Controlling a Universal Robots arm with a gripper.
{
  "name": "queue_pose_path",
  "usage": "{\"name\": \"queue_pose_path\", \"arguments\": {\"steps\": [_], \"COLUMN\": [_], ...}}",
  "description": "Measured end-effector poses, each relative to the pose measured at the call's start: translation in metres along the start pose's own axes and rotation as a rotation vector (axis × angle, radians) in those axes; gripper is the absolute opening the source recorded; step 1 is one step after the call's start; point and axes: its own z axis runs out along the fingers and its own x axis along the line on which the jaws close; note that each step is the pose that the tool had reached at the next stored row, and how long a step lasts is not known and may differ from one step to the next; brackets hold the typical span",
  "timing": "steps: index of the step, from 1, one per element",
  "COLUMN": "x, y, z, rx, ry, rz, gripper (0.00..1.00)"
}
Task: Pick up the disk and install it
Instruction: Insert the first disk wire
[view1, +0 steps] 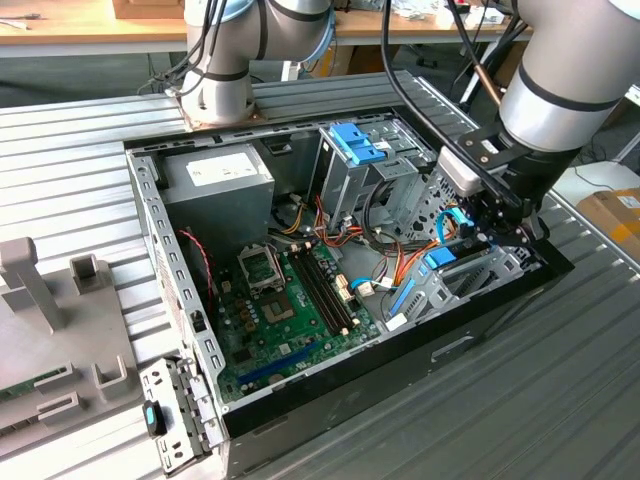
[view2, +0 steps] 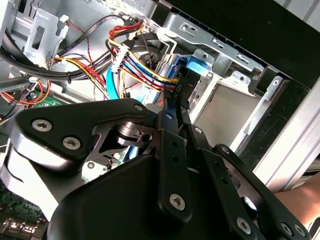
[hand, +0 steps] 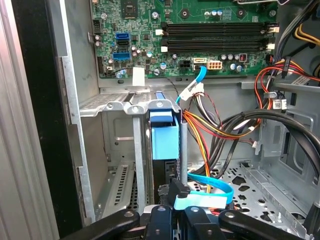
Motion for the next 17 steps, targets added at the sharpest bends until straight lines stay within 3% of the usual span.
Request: {"name": "queue_pose_path", "arguments": {"steps": [6,17], "x": [-0.0002,-0.0003], "y": [-0.0007,-0.0005], "z": [-0.0043,-0.0033], "rx": [0.0,0.0005], "ry": [-0.0003,0.0051], "rz": [0.0,0.004], "gripper": [0.16,0.16]}}
